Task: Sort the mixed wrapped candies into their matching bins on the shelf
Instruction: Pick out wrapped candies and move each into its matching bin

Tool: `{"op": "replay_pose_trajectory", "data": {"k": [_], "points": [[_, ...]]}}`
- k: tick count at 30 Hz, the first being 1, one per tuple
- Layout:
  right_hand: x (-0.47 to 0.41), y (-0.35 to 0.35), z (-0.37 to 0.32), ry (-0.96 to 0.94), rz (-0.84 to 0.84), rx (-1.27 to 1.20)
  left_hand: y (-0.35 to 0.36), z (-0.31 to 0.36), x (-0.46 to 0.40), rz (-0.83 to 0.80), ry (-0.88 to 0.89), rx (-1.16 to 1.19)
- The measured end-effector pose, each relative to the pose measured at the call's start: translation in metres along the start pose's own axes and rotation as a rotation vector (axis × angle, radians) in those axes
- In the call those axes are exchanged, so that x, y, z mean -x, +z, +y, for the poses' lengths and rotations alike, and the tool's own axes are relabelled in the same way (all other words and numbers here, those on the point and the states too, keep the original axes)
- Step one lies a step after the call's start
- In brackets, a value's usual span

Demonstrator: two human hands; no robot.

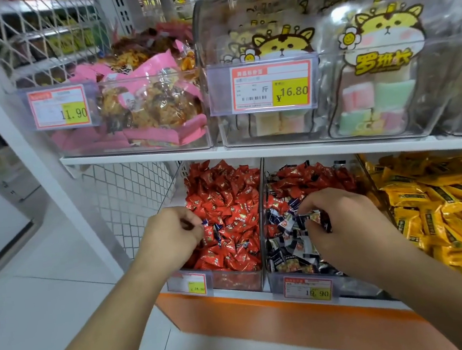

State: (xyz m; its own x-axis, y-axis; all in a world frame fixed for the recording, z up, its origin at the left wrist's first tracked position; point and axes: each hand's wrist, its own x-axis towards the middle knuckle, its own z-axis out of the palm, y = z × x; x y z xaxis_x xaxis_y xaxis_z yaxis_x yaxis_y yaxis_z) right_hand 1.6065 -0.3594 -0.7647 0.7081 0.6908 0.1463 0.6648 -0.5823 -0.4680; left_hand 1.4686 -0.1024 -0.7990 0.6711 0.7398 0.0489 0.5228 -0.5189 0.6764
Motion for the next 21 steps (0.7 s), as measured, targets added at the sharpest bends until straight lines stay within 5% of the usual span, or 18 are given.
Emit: {"op": "replay_pose_trajectory", "data": {"k": [21], "points": [[0.002, 0.006, -0.002, -0.051, -0.009, -0.010, -0.011, 0.021, 0.009, 0.037, -0.093, 0.372]]}}
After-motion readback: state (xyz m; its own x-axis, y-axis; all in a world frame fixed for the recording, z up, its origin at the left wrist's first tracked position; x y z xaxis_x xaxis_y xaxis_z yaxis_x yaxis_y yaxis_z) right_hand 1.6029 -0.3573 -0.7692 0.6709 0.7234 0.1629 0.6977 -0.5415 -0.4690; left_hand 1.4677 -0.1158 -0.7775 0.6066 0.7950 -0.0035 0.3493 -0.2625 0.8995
